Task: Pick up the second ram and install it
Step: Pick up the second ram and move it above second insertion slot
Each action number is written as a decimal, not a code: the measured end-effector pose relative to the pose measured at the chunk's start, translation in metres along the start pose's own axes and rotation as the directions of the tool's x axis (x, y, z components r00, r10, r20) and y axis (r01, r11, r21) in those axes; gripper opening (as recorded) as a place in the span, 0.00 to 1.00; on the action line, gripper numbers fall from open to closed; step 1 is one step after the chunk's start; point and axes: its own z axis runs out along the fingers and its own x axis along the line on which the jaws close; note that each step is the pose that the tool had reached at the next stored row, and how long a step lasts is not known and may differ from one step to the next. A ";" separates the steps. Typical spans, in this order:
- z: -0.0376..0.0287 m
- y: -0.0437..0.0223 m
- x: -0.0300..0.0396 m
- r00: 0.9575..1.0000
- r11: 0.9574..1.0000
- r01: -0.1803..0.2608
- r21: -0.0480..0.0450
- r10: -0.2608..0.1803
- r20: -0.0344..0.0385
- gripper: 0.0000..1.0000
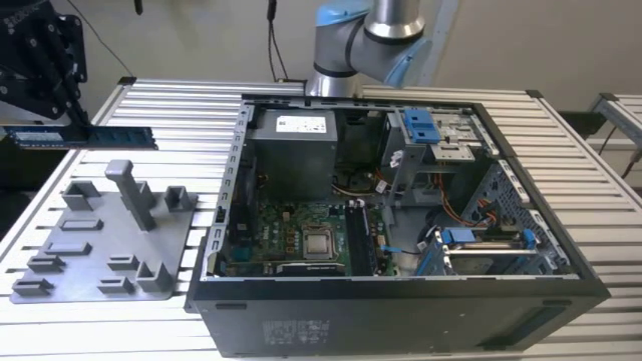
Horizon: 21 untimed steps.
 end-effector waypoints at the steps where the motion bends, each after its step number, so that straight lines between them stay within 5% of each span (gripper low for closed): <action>1: 0.0000 -0.0017 0.0000 1.000 1.000 0.000 0.000 0.000 0.000 0.14; 21: -0.0005 -0.0398 0.0004 1.000 1.000 0.000 -0.002 0.000 0.000 0.14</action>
